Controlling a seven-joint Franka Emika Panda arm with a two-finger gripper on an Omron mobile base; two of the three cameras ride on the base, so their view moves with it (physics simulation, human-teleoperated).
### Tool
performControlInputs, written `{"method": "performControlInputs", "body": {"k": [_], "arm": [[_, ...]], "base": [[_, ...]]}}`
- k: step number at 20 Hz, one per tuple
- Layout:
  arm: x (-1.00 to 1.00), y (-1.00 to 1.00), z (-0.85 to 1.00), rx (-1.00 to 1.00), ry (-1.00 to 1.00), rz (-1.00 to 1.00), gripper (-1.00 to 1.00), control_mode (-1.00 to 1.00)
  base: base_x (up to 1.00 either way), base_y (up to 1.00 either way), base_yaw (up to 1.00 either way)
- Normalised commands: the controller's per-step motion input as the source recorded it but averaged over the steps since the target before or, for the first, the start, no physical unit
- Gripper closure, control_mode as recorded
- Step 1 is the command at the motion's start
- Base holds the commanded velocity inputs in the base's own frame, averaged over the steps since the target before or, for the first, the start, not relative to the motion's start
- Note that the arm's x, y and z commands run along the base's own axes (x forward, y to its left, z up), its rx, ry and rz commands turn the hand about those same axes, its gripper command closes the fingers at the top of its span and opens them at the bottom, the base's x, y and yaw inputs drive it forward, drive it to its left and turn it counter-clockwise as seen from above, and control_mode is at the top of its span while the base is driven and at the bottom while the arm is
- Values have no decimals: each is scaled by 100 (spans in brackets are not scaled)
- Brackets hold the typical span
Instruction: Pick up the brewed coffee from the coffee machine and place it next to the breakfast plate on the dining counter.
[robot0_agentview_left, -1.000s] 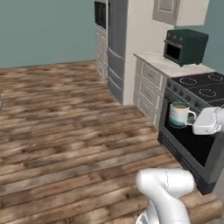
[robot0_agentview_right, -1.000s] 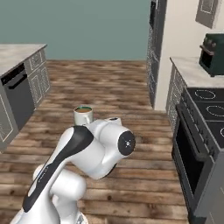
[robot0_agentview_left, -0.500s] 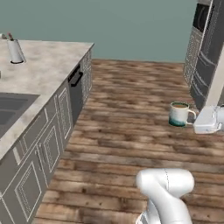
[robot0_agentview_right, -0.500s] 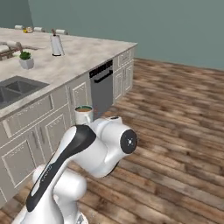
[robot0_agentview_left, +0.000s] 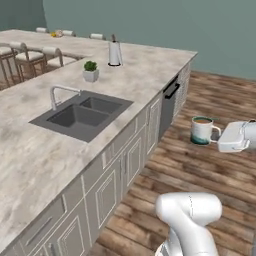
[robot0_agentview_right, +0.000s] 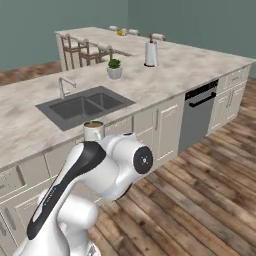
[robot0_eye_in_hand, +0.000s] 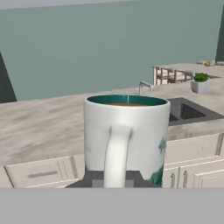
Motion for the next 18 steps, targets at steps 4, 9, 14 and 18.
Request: {"method": "performControlInputs", "body": {"k": [4, 9, 14, 18], "arm": [[0, 0, 0, 0, 0, 0, 100, 100], [0, 0, 0, 0, 0, 0, 100, 100], [0, 0, 0, 0, 0, 0, 100, 100], [0, 0, 0, 0, 0, 0, 100, 100]], "base": [[3, -56, 38], [53, -100, 15], [92, -100, 9], [100, -100, 13]]}}
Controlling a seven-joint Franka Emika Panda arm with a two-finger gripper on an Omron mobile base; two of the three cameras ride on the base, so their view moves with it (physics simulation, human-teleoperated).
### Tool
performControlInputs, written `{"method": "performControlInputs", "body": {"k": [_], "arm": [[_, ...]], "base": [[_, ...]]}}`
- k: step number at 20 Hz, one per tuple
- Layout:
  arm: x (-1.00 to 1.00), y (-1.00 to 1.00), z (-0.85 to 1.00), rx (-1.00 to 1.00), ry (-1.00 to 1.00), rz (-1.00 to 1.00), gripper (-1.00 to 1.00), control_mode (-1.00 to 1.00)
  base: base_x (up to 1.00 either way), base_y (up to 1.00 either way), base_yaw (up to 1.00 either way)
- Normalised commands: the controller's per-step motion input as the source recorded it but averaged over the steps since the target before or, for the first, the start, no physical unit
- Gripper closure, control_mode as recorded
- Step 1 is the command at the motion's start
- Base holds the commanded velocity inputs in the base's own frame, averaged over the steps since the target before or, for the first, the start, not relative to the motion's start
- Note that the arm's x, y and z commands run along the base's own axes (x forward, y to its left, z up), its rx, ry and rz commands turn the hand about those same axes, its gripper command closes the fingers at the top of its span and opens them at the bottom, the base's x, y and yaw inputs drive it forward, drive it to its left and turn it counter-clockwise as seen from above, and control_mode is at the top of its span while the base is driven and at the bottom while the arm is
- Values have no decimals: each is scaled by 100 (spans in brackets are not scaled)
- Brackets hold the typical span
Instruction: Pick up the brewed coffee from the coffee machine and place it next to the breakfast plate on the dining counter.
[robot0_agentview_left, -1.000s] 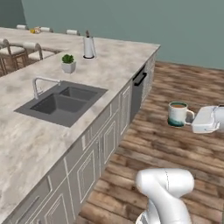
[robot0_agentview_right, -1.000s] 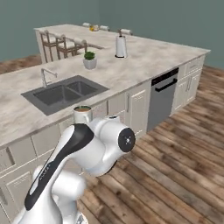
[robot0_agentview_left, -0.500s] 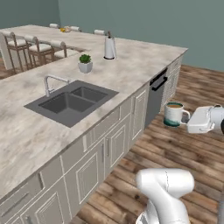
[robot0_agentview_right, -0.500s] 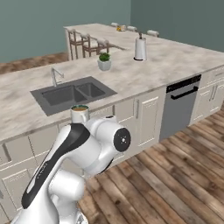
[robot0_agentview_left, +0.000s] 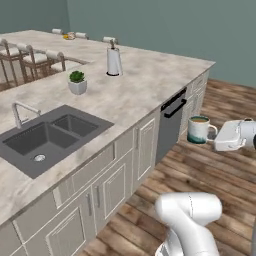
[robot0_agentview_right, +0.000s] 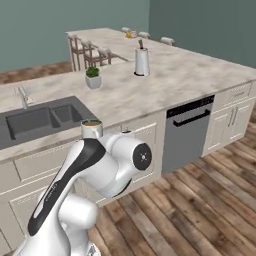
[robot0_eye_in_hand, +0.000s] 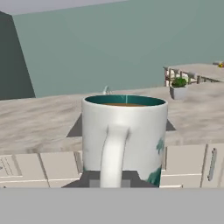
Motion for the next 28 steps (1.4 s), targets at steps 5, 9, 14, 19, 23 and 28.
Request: {"method": "performControlInputs", "body": {"k": [5, 9, 14, 19, 23, 28], "arm": [[0, 0, 0, 0, 0, 0, 100, 100], [0, 0, 0, 0, 0, 0, 100, 100], [0, 0, 0, 0, 0, 0, 100, 100], [0, 0, 0, 0, 0, 0, 100, 100], [0, 0, 0, 0, 0, 0, 100, 100], [0, 0, 0, 0, 0, 0, 100, 100]], "base": [[100, -100, 12], [100, -100, 12], [100, -100, 11], [100, -100, 10], [100, -100, 10], [100, -100, 10]]}}
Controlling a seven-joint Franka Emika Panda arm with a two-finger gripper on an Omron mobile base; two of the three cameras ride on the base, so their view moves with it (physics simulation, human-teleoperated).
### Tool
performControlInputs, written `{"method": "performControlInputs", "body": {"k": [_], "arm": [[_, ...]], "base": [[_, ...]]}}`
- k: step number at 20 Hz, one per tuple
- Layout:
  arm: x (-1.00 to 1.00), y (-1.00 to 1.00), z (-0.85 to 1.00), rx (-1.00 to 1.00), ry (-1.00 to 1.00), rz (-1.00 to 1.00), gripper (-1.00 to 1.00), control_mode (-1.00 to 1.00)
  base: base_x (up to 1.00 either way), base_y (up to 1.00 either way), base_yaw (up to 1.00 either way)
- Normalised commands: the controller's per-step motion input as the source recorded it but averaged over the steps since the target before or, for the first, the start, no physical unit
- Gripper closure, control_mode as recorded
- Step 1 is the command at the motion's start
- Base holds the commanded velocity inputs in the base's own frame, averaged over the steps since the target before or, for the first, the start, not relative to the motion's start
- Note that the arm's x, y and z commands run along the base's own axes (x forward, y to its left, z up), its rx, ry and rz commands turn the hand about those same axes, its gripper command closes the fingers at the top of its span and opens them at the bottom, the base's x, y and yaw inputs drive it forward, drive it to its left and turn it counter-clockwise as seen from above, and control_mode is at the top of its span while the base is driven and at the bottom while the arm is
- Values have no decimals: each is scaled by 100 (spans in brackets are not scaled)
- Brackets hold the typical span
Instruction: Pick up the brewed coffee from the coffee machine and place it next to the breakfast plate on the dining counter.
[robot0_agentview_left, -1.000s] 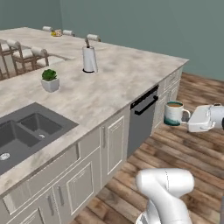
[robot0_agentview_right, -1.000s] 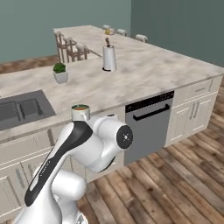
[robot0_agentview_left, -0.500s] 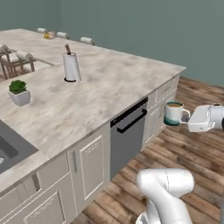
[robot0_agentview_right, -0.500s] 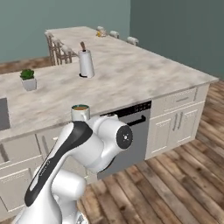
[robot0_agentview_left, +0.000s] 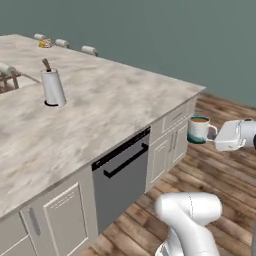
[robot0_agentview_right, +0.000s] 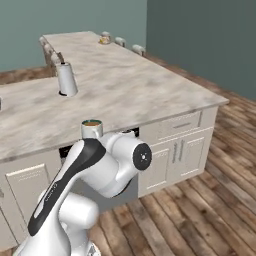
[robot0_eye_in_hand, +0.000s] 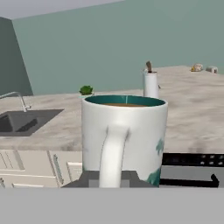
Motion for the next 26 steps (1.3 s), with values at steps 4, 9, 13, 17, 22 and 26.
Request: {"method": "performControlInputs", "body": {"k": [4, 9, 13, 17, 22, 26], "arm": [[0, 0, 0, 0, 0, 0, 100, 100], [0, 0, 0, 0, 0, 0, 100, 100], [0, 0, 0, 0, 0, 0, 100, 100], [0, 0, 0, 0, 0, 0, 100, 100], [0, 0, 0, 0, 0, 0, 100, 100], [0, 0, 0, 0, 0, 0, 100, 100]], "base": [[100, -100, 10], [100, -100, 10], [100, -100, 10], [100, -100, 8], [100, -100, 7], [100, -100, 7]]}}
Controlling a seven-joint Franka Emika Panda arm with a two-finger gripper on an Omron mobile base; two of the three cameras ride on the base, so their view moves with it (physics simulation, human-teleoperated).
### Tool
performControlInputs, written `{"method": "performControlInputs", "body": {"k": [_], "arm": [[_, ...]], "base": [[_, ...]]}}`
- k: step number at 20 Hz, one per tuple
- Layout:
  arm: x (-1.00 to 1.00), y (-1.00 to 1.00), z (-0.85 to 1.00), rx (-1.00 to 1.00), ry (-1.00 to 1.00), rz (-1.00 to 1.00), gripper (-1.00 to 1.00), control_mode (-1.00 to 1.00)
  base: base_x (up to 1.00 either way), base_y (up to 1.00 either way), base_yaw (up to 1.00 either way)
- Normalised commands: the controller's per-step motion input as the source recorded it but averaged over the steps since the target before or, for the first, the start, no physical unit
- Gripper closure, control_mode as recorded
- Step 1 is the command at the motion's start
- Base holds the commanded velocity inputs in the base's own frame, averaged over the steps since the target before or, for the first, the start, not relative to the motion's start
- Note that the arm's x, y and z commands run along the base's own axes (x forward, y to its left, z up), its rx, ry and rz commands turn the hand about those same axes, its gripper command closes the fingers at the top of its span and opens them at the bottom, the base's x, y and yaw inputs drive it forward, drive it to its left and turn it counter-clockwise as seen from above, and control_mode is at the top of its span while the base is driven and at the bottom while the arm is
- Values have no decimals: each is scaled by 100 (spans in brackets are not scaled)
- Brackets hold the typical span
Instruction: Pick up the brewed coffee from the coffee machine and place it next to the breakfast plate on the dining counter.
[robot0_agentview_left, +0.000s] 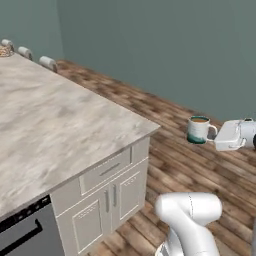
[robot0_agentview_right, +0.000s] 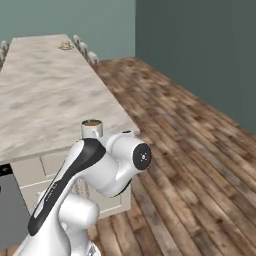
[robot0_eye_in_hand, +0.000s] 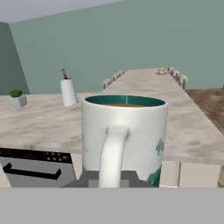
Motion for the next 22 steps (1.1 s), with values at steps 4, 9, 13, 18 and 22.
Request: {"method": "performControlInputs", "body": {"k": [4, 9, 13, 18, 22], "arm": [[0, 0, 0, 0, 0, 0, 100, 100], [0, 0, 0, 0, 0, 0, 100, 100], [0, 0, 0, 0, 0, 0, 100, 100], [0, 0, 0, 0, 0, 0, 100, 100], [0, 0, 0, 0, 0, 0, 100, 100]], "base": [[100, -100, 7], [100, -100, 8], [100, -100, 8], [100, -100, 11], [100, -100, 11]]}}
